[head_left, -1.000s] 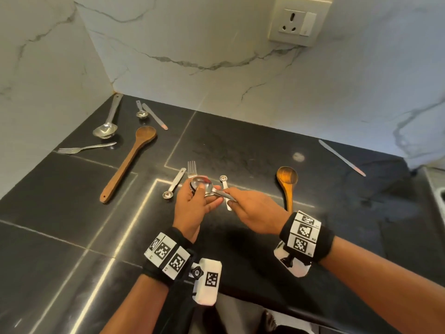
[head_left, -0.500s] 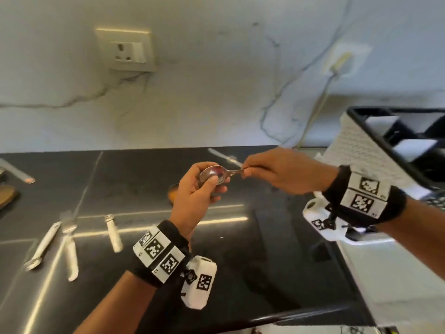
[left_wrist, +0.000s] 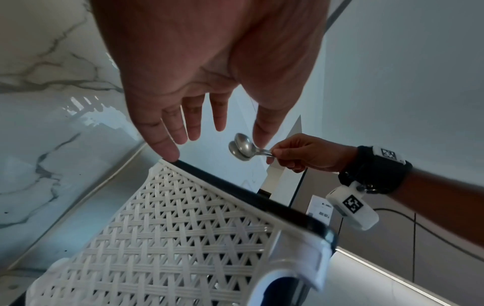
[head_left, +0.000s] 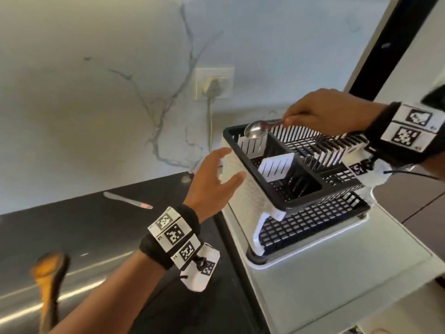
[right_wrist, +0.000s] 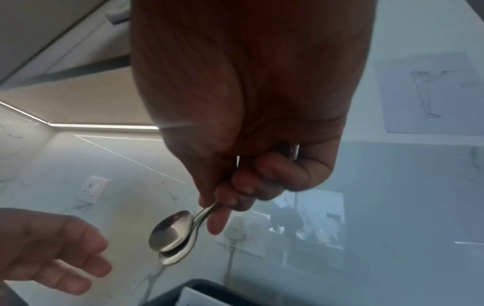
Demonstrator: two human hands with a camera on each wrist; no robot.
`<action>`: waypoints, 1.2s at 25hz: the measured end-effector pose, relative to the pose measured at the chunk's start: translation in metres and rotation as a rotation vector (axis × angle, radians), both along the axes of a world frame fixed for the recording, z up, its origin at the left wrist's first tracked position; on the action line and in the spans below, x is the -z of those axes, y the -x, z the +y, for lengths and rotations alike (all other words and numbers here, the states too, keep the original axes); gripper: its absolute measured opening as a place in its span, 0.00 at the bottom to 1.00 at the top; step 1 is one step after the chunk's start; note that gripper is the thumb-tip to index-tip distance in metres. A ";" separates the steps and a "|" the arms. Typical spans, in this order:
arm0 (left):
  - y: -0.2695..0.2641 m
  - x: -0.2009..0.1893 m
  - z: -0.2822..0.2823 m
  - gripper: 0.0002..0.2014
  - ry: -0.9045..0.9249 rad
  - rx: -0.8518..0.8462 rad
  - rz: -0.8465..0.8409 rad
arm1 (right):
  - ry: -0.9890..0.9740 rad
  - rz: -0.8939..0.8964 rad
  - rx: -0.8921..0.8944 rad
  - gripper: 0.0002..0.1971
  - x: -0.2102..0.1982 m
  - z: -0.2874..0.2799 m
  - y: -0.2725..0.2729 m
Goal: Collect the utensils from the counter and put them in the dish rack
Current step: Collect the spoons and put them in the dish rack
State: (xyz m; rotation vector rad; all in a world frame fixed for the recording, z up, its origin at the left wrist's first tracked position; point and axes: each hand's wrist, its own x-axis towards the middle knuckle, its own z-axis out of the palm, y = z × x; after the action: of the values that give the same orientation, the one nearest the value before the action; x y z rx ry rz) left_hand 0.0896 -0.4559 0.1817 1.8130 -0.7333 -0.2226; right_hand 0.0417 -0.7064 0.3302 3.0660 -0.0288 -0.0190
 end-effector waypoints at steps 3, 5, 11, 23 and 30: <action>-0.007 0.008 -0.026 0.35 -0.123 0.052 -0.001 | 0.017 0.149 -0.014 0.18 0.019 -0.034 -0.017; -0.010 0.012 -0.037 0.37 -0.194 0.078 -0.005 | 0.023 0.215 -0.047 0.17 0.034 -0.041 -0.035; -0.009 0.018 -0.050 0.39 -0.190 0.076 0.063 | 0.075 0.365 -0.221 0.14 0.073 -0.029 -0.075; -0.008 0.023 -0.050 0.41 -0.196 0.053 0.025 | -0.002 0.273 -0.330 0.15 0.078 -0.038 -0.075; -0.009 0.023 -0.043 0.37 -0.194 0.060 0.006 | -0.124 0.118 -0.302 0.16 0.045 -0.009 -0.086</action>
State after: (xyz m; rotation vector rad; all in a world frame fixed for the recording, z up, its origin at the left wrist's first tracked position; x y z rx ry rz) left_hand 0.0987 -0.4993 0.1584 1.9739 -0.7852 -0.3486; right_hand 0.1273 -0.7151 0.2855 3.1490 0.4579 -0.1902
